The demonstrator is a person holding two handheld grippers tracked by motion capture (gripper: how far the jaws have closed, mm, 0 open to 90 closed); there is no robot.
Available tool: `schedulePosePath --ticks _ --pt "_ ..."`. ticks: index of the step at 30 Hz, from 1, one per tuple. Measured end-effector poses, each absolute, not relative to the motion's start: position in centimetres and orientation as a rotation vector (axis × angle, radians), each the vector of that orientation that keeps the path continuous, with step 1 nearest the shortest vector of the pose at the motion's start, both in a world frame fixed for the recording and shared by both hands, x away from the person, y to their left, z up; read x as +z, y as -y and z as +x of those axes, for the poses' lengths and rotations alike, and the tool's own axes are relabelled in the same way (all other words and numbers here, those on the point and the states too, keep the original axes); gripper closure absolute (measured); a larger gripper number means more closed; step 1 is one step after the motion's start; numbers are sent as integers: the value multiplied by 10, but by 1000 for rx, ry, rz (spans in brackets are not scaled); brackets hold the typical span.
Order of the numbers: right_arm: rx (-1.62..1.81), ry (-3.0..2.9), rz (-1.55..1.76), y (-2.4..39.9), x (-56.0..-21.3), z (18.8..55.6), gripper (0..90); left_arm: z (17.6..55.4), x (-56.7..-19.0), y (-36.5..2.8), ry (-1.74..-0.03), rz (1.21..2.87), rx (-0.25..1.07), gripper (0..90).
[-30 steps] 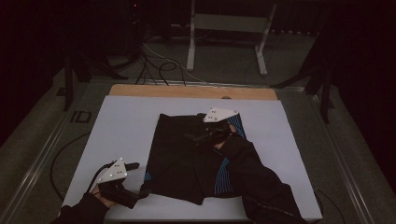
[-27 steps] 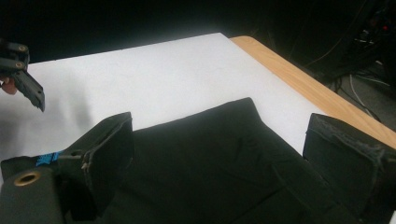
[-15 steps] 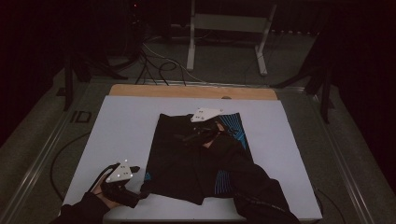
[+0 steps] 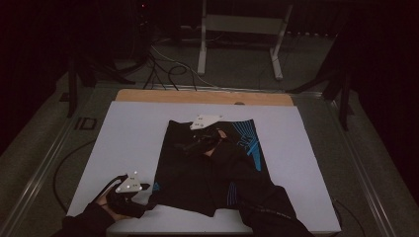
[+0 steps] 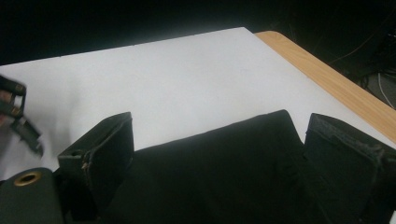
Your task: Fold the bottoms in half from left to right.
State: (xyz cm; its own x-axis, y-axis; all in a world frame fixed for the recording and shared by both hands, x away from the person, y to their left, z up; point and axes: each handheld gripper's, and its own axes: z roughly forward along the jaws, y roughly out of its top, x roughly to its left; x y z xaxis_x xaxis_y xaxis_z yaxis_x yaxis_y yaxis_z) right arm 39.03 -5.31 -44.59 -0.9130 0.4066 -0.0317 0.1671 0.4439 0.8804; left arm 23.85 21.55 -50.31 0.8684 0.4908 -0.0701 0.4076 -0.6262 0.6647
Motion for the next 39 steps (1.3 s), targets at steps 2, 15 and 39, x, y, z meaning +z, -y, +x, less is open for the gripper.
schedulePosePath --ticks 2,15,39 --pt "1459 -2465 479 49 -447 391 88 239 -504 -215 -637 2339 138 429" --pt "1456 -2483 481 40 -452 394 90 243 -511 -205 -651 2372 141 593" --pt "1451 -2505 510 22 -463 402 90 239 -501 -196 -642 2359 197 862"
